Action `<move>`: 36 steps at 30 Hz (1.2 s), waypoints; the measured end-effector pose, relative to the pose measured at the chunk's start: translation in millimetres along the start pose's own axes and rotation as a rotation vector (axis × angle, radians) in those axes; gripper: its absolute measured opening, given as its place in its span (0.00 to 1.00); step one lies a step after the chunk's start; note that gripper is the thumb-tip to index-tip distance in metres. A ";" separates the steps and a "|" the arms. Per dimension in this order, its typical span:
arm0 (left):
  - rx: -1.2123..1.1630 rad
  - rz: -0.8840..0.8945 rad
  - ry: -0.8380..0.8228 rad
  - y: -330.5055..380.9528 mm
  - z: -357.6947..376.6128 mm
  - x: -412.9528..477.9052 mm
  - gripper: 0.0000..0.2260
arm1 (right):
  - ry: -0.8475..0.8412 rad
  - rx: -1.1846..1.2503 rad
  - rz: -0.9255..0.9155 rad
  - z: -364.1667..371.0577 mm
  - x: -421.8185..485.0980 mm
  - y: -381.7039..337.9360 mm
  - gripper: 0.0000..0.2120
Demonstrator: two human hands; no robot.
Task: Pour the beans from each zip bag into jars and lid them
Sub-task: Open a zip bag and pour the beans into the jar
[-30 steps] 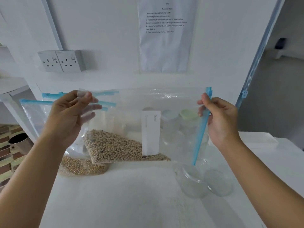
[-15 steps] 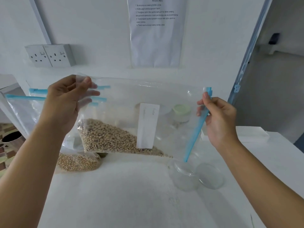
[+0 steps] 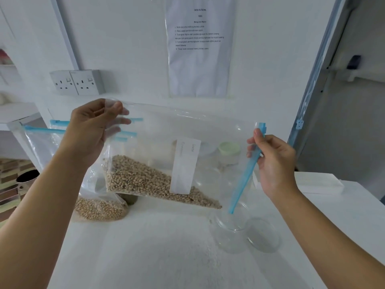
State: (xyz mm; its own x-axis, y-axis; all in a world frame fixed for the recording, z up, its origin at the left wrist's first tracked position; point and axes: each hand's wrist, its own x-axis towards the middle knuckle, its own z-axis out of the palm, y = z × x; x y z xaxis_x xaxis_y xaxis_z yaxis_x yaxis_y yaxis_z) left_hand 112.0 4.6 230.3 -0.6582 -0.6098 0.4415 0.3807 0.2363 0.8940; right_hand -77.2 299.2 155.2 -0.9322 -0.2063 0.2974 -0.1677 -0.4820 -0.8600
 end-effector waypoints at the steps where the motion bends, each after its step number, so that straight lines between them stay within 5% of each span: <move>1: 0.004 0.002 -0.003 1.0 0.1 0.3 0.04 | 0.001 -0.001 -0.004 -0.2 -0.5 0.0 0.11; 36: 0.082 0.057 -0.101 13.1 17.3 17.8 0.03 | 0.064 0.033 0.009 -14.8 -6.3 4.1 0.13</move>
State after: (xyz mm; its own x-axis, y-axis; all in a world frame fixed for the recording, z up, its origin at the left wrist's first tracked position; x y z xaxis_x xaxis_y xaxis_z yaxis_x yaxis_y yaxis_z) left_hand 94.0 9.9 251.1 -0.7008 -0.5153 0.4934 0.3674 0.3322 0.8687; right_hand -76.8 311.2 143.7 -0.9524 -0.1564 0.2618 -0.1496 -0.5084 -0.8480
